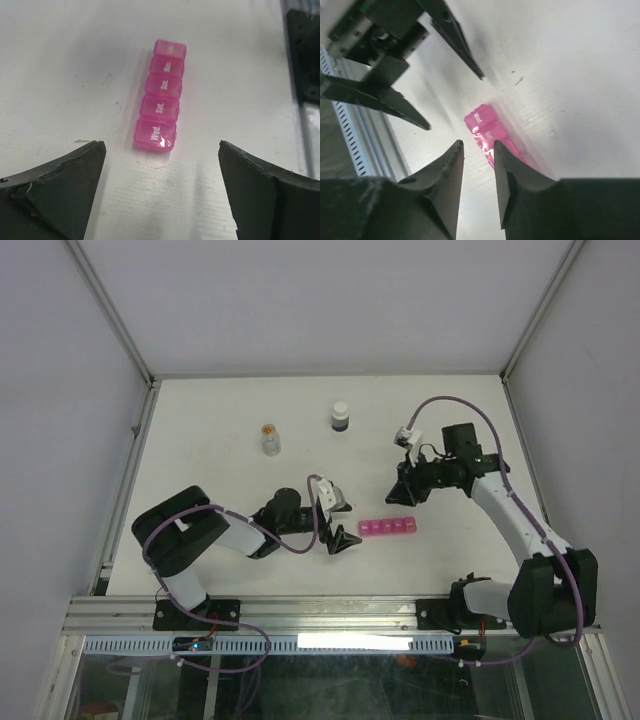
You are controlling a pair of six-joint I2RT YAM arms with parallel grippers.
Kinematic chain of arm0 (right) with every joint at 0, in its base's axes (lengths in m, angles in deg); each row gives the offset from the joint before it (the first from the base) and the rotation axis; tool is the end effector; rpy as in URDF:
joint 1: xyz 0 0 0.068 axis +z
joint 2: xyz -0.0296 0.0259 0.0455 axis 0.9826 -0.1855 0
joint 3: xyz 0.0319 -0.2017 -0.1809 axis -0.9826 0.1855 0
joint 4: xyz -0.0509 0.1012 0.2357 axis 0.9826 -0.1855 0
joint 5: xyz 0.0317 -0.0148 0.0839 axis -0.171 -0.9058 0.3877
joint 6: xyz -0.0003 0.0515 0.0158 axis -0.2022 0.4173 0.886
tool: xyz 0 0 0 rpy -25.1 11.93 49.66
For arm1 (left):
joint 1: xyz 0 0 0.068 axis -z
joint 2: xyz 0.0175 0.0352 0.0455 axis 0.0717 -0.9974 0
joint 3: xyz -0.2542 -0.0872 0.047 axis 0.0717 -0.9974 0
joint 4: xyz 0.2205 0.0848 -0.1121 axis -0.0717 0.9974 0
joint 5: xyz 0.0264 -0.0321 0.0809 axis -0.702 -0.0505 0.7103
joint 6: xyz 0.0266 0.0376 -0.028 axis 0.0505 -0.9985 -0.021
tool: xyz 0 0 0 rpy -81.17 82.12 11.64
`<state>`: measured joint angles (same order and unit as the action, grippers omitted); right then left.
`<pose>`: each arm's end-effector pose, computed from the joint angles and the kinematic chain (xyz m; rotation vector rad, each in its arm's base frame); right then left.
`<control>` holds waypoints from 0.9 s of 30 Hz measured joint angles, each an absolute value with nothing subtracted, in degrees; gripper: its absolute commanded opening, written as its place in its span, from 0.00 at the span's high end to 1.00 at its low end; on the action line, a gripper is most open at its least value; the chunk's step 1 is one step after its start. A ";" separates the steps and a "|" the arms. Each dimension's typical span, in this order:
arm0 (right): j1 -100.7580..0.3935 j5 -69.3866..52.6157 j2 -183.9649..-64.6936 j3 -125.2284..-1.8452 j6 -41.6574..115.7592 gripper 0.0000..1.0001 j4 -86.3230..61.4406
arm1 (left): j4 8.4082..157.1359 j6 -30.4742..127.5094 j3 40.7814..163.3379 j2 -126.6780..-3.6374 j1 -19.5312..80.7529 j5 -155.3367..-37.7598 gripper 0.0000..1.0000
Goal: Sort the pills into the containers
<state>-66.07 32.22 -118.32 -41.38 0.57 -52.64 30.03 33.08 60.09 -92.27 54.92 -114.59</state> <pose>0.2345 0.0825 0.2477 -1.1168 2.1244 0.9736 0.1836 -0.2502 0.1243 1.1843 1.5681 -0.9811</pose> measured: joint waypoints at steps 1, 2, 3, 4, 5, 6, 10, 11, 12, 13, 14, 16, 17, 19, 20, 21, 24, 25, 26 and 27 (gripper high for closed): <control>-67.52 32.46 -115.98 -40.98 0.24 0.55 -52.69 | 29.70 34.30 59.28 -90.37 54.61 -114.09 0.01; -69.22 32.62 -113.18 -40.48 -0.11 0.48 -52.53 | 29.35 36.25 58.32 -87.83 54.52 -113.70 0.01; -71.01 32.75 -110.16 -40.00 -0.33 0.39 -52.42 | 29.13 38.26 57.38 -85.30 54.22 -113.24 0.01; -72.35 32.79 -107.63 -39.63 -0.27 0.29 -52.29 | 29.13 40.77 56.39 -82.15 53.85 -112.58 0.01; -74.14 32.77 -104.35 -39.06 -0.27 0.18 -51.75 | 29.44 43.13 55.61 -78.94 53.39 -112.19 0.01; -75.80 32.57 -100.87 -38.38 -0.18 0.08 -50.92 | 29.94 45.04 55.19 -76.27 53.02 -111.90 0.01; -79.10 28.92 -88.98 -36.96 2.20 0.01 -46.78 | 36.50 52.77 54.88 -61.80 51.31 -108.67 0.01; -79.32 26.87 -86.69 -37.16 3.58 0.01 -45.65 | 39.07 54.35 54.97 -57.69 51.18 -107.20 0.01; -79.41 24.66 -85.05 -38.01 5.22 0.01 -45.34 | 42.53 55.94 55.52 -53.06 50.87 -105.65 0.01; -79.45 22.34 -84.18 -40.06 7.08 0.01 -46.02 | 45.35 57.17 56.33 -49.63 50.87 -104.12 0.01; -79.45 20.16 -84.24 -43.10 8.98 0.01 -46.48 | 49.50 58.54 58.16 -45.61 50.87 -102.37 0.01; -79.52 16.99 -85.49 -50.27 12.37 0.01 -47.57 | 55.45 60.36 62.14 -41.00 50.87 -100.10 0.01; -79.52 15.87 -86.47 -54.34 13.88 0.01 -48.14 | 58.51 60.99 64.52 -39.42 50.87 -99.40 0.01; -79.54 14.50 -87.72 -62.27 16.39 0.01 -48.88 | 64.71 61.95 69.97 -37.19 50.87 -98.31 0.01; -79.58 14.21 -87.59 -65.29 17.44 0.01 -48.97 | 68.08 62.15 72.83 -36.47 50.87 -97.81 0.01; -79.60 14.10 -87.00 -67.28 18.38 0.01 -48.95 | 71.01 62.22 75.45 -36.01 50.87 -97.48 0.01; -79.60 13.88 -84.42 -71.71 21.24 0.01 -49.69 | 78.24 62.11 81.88 -34.77 50.87 -97.02 0.01; -79.60 13.88 -83.65 -72.70 21.92 0.01 -49.78 | 80.69 61.95 83.63 -34.18 50.87 -96.84 0.01; -79.60 13.82 -82.78 -73.75 22.93 0.01 -49.87 | 82.68 61.73 85.02 -33.59 50.87 -96.71 0.01; -79.60 13.64 -81.99 -74.51 24.00 0.01 -49.93 | 84.49 61.56 86.25 -33.02 50.87 -96.58 0.01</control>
<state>-79.60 13.64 -81.99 -74.51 24.00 -49.93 84.49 61.56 86.25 -33.02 50.87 -96.58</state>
